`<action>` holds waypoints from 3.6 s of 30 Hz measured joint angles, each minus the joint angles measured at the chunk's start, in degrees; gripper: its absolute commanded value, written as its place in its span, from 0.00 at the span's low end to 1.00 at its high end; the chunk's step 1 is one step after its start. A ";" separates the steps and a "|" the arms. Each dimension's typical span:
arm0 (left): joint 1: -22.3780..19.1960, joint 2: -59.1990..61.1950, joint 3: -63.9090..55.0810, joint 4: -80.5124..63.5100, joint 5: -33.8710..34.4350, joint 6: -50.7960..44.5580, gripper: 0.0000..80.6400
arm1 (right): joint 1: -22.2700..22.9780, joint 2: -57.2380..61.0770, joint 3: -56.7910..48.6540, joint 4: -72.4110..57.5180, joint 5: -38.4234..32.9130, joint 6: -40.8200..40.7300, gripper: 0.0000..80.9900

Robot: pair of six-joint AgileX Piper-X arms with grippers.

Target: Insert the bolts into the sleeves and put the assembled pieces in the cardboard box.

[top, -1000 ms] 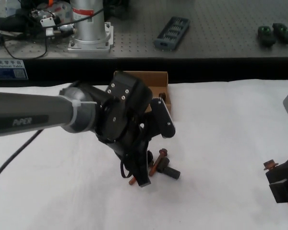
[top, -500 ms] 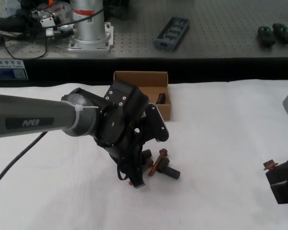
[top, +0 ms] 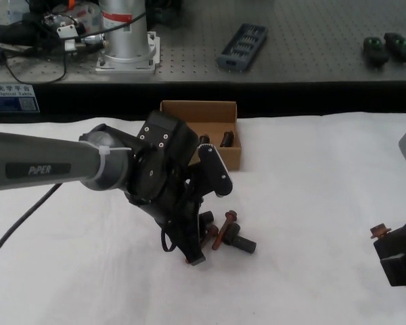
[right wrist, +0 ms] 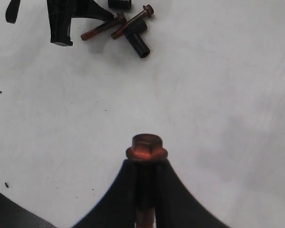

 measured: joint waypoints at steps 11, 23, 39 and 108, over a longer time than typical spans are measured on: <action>0.00 0.24 -0.32 0.60 0.86 -0.71 0.01 | -1.32 0.00 0.00 0.00 0.00 -0.90 0.03; -0.58 -0.24 -1.97 1.24 -2.71 -4.17 0.01 | -1.30 0.00 0.00 0.00 0.00 -1.31 0.03; -0.35 -24.60 6.20 7.28 4.32 -27.63 0.01 | -1.35 1.21 0.00 -11.78 -0.97 -1.31 0.03; -0.26 -53.78 28.24 -17.72 31.00 -58.27 0.01 | -1.35 15.91 0.13 -63.39 -33.92 40.72 0.03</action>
